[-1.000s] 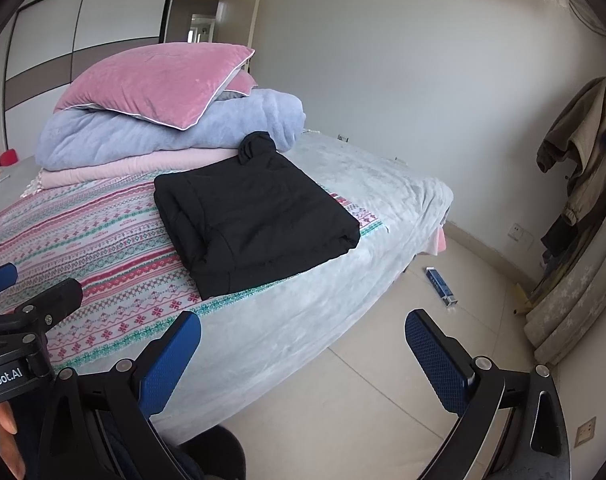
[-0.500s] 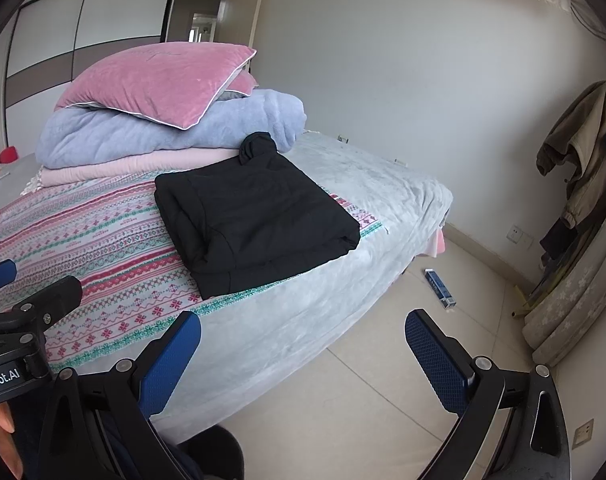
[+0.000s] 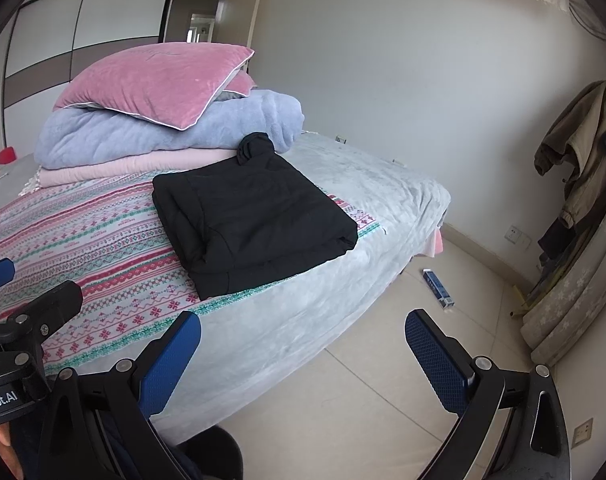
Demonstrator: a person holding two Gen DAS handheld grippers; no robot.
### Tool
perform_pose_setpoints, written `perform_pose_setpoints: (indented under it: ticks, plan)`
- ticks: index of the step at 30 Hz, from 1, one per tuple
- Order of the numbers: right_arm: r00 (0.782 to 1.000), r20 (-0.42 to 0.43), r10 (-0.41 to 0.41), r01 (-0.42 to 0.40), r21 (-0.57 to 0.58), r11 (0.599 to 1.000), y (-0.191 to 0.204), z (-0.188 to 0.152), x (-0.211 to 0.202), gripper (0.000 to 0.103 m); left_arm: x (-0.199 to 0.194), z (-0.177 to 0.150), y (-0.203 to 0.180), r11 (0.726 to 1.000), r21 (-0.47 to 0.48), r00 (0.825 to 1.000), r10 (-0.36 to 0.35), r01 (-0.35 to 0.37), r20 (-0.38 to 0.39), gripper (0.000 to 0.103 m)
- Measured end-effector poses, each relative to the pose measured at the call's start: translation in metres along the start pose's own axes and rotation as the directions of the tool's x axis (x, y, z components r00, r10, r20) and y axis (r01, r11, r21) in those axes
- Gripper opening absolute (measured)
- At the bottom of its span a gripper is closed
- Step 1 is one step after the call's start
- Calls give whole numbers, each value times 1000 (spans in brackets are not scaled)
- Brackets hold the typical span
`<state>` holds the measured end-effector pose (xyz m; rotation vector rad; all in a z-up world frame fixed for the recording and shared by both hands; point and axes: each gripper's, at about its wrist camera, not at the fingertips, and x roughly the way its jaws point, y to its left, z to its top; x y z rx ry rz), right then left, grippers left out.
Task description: Fold large clothes
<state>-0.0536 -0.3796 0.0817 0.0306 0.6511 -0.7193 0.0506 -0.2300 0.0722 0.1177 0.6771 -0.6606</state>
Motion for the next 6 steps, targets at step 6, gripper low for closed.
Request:
perform_pose_setpoints:
  ticks: [6]
  plan:
    - [1000, -3, -1, 1, -3, 1000, 1, 0, 0, 103, 1, 1, -1, 1000, -2, 1000, 3, -3, 0, 102]
